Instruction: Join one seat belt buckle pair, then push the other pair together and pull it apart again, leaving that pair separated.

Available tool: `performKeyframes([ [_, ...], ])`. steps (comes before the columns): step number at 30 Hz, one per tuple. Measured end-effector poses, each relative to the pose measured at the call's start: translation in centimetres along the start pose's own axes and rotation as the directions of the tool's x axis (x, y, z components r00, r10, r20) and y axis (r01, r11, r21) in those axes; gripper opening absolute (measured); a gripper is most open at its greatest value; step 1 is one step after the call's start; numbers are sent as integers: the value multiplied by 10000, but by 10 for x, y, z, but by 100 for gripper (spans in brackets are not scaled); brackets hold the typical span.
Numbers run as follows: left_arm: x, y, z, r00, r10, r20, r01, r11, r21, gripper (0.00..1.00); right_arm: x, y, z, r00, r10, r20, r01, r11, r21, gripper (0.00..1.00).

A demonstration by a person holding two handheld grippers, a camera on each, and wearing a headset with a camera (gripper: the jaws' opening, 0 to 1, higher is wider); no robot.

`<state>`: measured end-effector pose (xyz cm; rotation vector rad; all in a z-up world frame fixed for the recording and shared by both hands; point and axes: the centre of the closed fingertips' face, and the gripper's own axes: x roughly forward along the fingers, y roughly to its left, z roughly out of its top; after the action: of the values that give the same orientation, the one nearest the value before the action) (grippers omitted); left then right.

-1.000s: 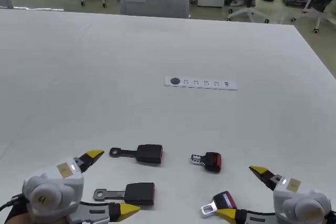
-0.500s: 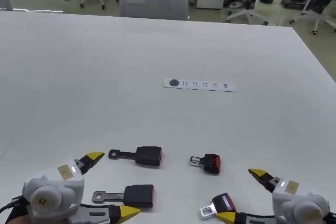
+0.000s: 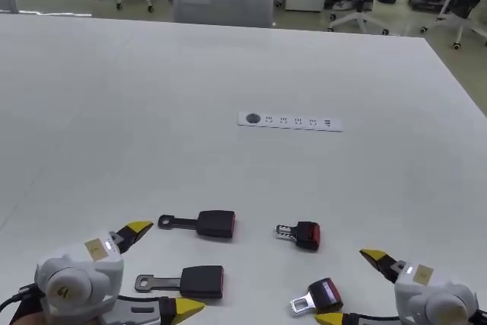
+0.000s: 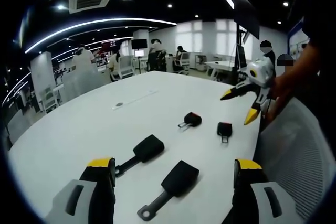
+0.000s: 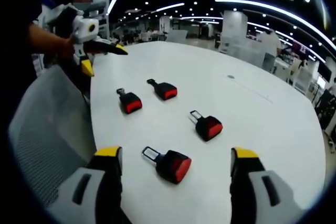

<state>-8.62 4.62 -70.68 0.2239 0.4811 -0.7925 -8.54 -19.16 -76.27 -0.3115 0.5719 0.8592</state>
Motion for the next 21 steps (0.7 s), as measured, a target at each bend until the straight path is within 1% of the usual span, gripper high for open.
performKeyframes([
  [4,-1,2,-2,10000,15,-40,-15,10000,22,95,2,1,-3,9999,103,-131,-104,9999,-51,86],
  [7,-1,3,-3,10000,33,-66,-33,10000,75,94,2,2,-2,9998,187,-121,-188,9998,-99,86],
  [8,-1,5,-3,9999,146,-58,-145,9998,158,94,2,2,-2,9995,276,-152,-278,9995,-129,86],
  [10,-1,7,-3,9998,203,-34,-203,9996,197,93,3,3,-3,9991,374,-224,-379,9989,-261,86],
  [12,0,6,-5,9999,77,-72,-76,9999,134,93,3,5,-4,9982,481,-351,-494,9982,-354,86],
  [14,1,6,-9,9997,-9,-228,18,9992,392,92,4,6,-6,9971,635,-419,-652,9970,-408,86],
  [19,6,5,-15,9986,-289,-454,315,9978,577,90,6,11,-8,9919,1081,-670,-1128,9911,-705,85],
  [21,8,4,-16,9978,-407,-527,443,9966,700,89,7,11,-9,9902,1152,-785,-1214,9894,-795,85],
])
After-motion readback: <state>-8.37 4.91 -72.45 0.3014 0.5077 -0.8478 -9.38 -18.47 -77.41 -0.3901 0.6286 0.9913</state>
